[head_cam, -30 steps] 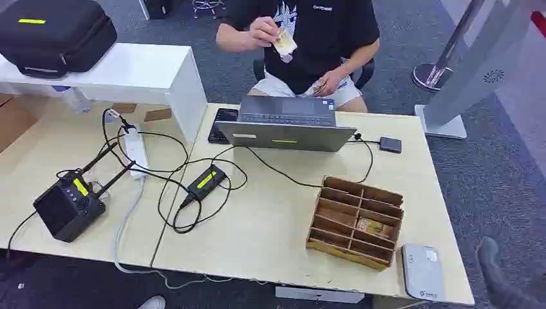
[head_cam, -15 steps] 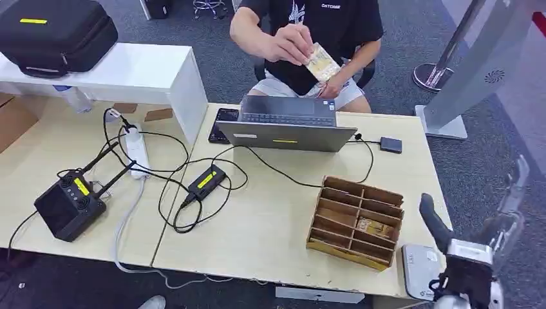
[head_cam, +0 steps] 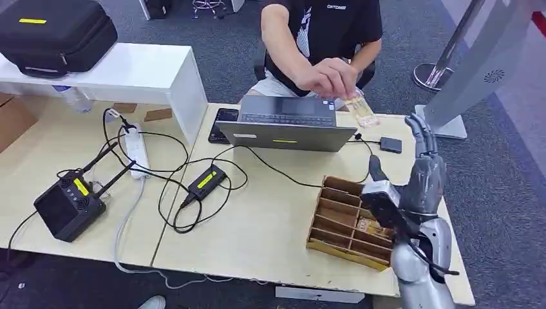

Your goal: Pass the card to the sensor for recognition and then transmit it.

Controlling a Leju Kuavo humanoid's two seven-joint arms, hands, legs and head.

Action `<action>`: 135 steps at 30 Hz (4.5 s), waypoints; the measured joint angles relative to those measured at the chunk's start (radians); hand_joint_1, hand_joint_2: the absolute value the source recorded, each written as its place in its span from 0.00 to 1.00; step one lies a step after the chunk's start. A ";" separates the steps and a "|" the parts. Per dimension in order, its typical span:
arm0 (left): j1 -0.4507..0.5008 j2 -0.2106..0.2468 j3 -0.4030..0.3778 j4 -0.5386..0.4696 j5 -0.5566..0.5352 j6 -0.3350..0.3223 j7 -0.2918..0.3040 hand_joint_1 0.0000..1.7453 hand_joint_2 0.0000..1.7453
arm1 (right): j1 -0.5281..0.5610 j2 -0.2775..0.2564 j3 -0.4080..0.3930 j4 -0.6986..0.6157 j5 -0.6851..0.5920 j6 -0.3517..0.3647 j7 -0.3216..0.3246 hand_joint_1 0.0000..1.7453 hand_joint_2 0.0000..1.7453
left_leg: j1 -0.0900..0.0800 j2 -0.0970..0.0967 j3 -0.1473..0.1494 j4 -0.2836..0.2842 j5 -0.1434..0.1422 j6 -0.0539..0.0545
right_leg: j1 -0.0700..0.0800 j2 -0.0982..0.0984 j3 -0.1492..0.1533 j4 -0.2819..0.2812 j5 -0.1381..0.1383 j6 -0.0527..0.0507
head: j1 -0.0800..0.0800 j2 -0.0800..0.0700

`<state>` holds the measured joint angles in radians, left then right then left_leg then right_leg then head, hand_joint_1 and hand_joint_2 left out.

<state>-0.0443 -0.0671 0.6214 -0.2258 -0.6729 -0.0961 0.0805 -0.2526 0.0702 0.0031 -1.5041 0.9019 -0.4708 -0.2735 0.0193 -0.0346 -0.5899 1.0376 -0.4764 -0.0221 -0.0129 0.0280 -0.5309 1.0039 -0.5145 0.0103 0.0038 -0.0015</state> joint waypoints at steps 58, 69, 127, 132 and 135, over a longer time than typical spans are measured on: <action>-0.007 -0.002 0.124 0.008 -0.091 0.016 0.003 0.00 1.00 | 0.339 -0.156 0.035 -0.267 0.176 -0.199 0.078 1.00 1.00 | 0.000 0.004 -0.003 0.001 0.004 0.001 | -0.001 0.004 -0.008 0.000 0.005 0.001 | -0.002 0.000; 0.001 -0.007 0.219 0.009 -0.060 0.044 0.003 0.00 1.00 | 0.646 -0.131 -0.299 -0.414 -0.049 0.003 0.183 1.00 1.00 | -0.002 -0.002 -0.006 0.001 0.002 0.003 | -0.002 -0.001 -0.005 -0.001 0.001 0.004 | 0.000 0.000; -0.008 -0.008 0.273 0.009 -0.138 0.042 0.013 0.00 1.00 | 0.563 -0.352 -0.059 -0.176 0.181 0.149 0.552 1.00 1.00 | -0.003 -0.001 -0.005 0.001 0.002 0.004 | -0.003 -0.001 -0.004 -0.001 0.002 0.004 | 0.000 0.000; -0.009 -0.008 0.274 0.009 -0.145 0.042 0.013 0.00 1.00 | 0.555 -0.361 -0.048 -0.163 0.185 0.162 0.557 1.00 0.00 | -0.003 -0.001 -0.005 0.001 0.002 0.004 | -0.003 -0.001 -0.004 -0.001 0.002 0.004 | 0.000 0.000; -0.009 -0.008 0.274 0.009 -0.146 0.042 0.013 0.00 1.00 | 0.552 -0.367 -0.042 -0.155 0.194 0.169 0.562 1.00 0.00 | -0.003 -0.001 -0.005 0.001 0.002 0.004 | -0.003 -0.001 -0.004 -0.001 0.002 0.004 | 0.000 0.000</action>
<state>-0.0529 -0.0748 0.8957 -0.2171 -0.8186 -0.0542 0.0931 0.2992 -0.2972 -0.0389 -1.6590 1.0960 -0.3017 0.2888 0.0168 -0.0357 -0.5953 1.0383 -0.4745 -0.0185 -0.0155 0.0269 -0.5353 1.0032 -0.5129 0.0144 0.0034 -0.0015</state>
